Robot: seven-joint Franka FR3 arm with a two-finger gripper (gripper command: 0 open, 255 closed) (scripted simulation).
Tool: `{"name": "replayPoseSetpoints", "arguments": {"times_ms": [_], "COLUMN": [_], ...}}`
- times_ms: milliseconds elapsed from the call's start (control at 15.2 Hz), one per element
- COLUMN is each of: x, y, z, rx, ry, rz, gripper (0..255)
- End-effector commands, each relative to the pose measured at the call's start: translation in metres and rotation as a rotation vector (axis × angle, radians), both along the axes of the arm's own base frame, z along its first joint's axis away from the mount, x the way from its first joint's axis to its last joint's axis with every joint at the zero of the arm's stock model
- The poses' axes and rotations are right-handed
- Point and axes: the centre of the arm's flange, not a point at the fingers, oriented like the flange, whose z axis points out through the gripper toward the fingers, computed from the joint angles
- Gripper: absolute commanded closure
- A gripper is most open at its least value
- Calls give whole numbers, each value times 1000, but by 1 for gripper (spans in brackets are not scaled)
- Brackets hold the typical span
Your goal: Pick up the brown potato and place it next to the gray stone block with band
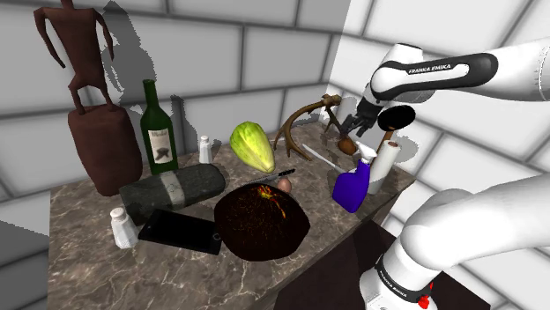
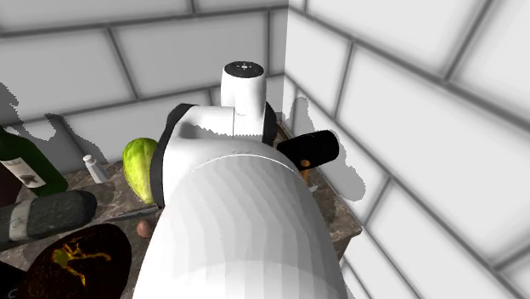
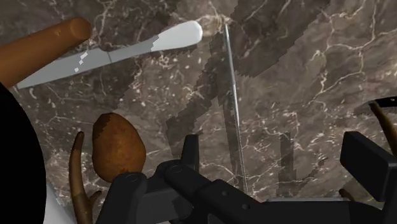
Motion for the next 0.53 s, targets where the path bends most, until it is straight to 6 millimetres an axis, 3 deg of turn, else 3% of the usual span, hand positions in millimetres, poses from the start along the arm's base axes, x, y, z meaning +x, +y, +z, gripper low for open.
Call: {"name": "replayPoseSetpoints", "arguments": {"times_ms": [0, 462], "x": [2, 16], "y": [-22, -97], "z": [-15, -66], "rx": [-3, -5], "ry": [-13, -55], "rz": [-5, -23], "gripper": [0, 0]}}
